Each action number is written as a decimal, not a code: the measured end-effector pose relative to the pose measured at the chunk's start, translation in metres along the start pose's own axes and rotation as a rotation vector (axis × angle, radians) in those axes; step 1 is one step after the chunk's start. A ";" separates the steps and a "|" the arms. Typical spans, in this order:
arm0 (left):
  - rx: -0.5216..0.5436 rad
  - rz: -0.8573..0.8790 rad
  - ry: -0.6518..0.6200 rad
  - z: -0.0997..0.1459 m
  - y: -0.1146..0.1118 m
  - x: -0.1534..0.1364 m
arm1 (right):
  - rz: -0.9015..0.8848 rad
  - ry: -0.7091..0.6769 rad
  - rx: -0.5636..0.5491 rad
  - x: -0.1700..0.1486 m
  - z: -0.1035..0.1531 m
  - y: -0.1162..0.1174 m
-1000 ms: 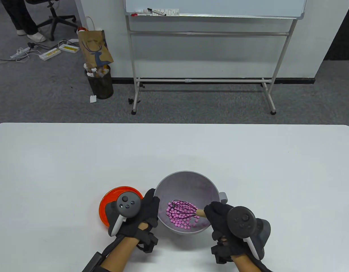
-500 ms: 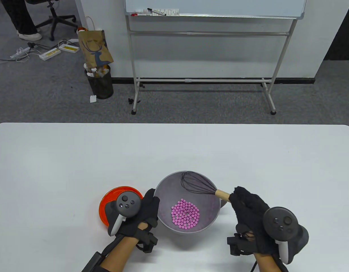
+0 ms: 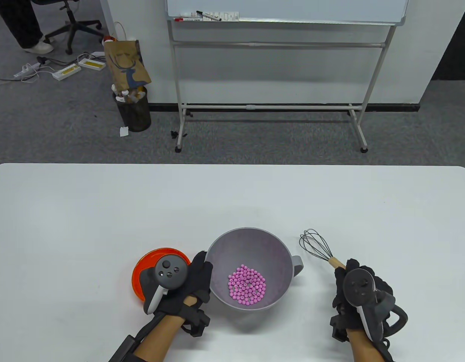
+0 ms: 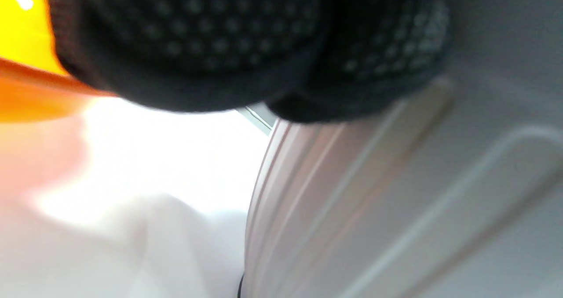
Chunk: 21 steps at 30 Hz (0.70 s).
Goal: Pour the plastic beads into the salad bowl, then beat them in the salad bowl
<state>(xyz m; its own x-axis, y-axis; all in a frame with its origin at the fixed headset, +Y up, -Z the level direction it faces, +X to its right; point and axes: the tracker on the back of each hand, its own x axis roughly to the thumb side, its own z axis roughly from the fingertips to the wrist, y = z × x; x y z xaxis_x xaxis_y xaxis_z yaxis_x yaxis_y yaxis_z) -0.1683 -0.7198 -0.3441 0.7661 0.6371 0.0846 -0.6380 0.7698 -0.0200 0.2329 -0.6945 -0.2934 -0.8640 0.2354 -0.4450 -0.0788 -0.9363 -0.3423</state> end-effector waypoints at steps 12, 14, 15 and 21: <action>-0.003 0.010 -0.001 0.000 0.000 0.000 | 0.260 0.049 0.348 -0.001 -0.008 0.056; 0.005 0.008 -0.004 0.000 0.000 -0.001 | 0.283 0.063 0.378 -0.002 -0.008 0.059; 0.007 0.007 -0.004 0.000 0.000 -0.001 | 0.280 0.067 0.380 -0.003 -0.008 0.060; 0.000 0.012 -0.004 0.001 0.002 -0.001 | 0.242 0.085 0.389 -0.007 -0.009 0.058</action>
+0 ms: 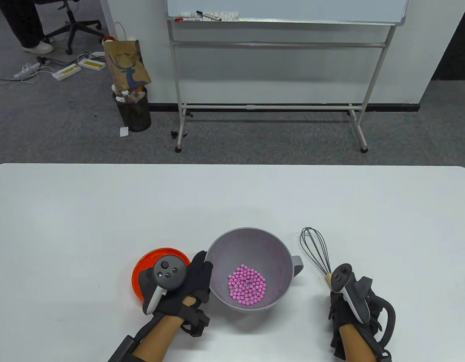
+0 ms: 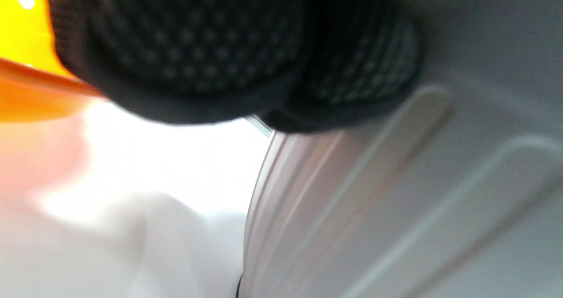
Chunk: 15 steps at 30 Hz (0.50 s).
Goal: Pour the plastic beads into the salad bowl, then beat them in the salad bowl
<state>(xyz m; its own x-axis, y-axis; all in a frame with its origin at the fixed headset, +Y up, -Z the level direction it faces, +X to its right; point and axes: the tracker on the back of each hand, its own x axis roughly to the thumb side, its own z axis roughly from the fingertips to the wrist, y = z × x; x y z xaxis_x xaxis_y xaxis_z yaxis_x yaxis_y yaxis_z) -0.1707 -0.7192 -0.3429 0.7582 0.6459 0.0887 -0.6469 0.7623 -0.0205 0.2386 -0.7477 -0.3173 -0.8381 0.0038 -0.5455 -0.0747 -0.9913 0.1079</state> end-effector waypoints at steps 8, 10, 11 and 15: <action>0.084 -0.151 -0.040 0.009 0.046 0.008 | -0.231 -0.162 -0.160 0.007 0.033 -0.053; 0.135 -0.242 -0.106 0.017 0.060 0.019 | -0.302 -0.226 -0.246 0.011 0.048 -0.070; 0.166 -0.314 -0.166 0.024 0.065 0.024 | -0.334 -0.285 -0.277 0.013 0.057 -0.077; 0.234 -0.593 -0.316 0.050 0.059 0.030 | -0.387 -0.489 -0.267 0.020 0.081 -0.076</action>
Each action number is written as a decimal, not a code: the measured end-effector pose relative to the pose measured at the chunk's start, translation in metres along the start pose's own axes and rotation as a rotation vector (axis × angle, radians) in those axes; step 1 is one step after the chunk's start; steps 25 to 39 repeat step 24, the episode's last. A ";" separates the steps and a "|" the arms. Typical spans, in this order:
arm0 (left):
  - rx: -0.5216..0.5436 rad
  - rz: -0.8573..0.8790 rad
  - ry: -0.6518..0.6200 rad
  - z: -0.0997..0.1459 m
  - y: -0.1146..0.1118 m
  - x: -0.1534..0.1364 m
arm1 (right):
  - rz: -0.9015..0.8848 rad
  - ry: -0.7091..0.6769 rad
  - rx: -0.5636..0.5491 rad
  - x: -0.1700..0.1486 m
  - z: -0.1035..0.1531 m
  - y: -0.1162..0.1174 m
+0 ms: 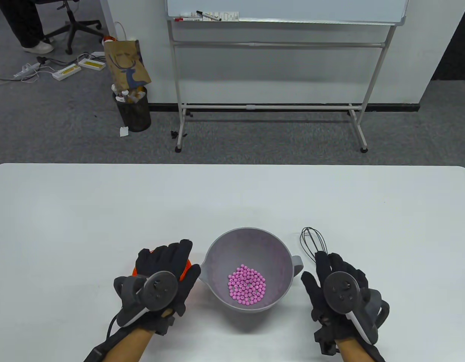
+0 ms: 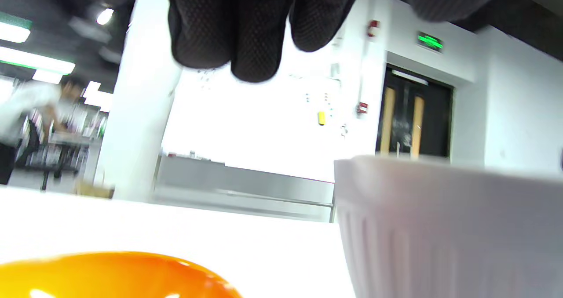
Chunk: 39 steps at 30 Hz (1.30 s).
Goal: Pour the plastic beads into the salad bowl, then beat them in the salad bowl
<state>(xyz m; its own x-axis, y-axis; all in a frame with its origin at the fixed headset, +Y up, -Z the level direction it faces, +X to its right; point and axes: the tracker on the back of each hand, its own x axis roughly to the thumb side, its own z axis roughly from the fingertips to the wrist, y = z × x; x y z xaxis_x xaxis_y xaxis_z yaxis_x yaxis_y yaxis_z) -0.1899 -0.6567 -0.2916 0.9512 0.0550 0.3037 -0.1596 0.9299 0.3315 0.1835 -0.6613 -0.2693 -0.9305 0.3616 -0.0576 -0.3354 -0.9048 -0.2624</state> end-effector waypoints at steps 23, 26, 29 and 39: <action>-0.191 0.044 -0.038 0.023 -0.038 0.000 | 0.025 -0.117 0.067 0.005 0.029 0.014; -0.192 0.038 -0.036 0.023 -0.039 0.000 | 0.024 -0.120 0.065 0.005 0.029 0.014; -0.192 0.038 -0.036 0.023 -0.039 0.000 | 0.024 -0.120 0.065 0.005 0.029 0.014; -0.192 0.038 -0.036 0.023 -0.039 0.000 | 0.024 -0.120 0.065 0.005 0.029 0.014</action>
